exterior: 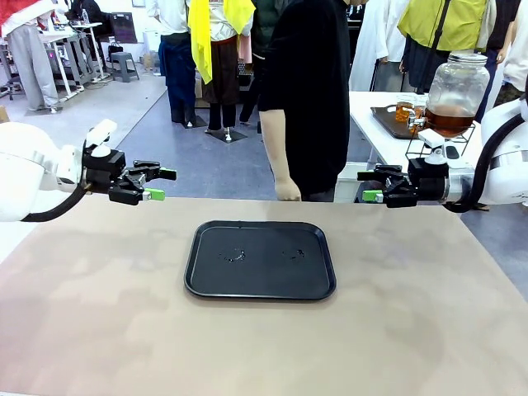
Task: Pour the drink into the iced cup.
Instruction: Open the gripper to release the iced cup you were holding.
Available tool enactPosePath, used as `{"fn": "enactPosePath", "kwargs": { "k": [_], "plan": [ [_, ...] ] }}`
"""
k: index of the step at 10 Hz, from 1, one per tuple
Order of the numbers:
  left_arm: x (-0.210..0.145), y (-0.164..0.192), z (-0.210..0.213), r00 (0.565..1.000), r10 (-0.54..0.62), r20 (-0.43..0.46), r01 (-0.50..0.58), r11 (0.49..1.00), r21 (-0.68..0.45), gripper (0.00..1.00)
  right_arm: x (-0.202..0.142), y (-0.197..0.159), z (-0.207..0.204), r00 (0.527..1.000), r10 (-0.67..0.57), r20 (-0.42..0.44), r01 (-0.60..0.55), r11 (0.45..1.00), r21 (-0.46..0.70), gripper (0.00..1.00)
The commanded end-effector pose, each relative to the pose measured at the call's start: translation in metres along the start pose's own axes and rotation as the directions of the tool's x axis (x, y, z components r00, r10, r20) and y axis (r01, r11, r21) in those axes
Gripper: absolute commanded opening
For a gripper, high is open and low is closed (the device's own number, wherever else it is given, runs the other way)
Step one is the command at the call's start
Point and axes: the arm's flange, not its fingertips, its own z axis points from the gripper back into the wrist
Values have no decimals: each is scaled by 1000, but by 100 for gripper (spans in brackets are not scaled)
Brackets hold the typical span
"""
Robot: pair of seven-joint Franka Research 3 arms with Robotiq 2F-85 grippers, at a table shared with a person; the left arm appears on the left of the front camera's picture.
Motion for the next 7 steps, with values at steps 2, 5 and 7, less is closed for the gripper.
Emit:
{"fn": "enactPosePath", "kwargs": {
  "k": [2, 5, 7],
  "plan": [
    [0, 0, 1, 1000, 0, 2, 0, 1000, 3, 100, 3, 1, 2, 1000, -12, 7, 12, 1000, 8, 100],
    [0, 0, 1, 1000, 0, 2, 0, 1000, 3, 100, 3, 1, 2, 1000, -12, 7, 12, 1000, 8, 100],
    [0, 0, 1, 1000, 0, 2, 0, 1000, 3, 100, 3, 1, 2, 1000, -12, 7, 12, 1000, 8, 100]
  ]
}}
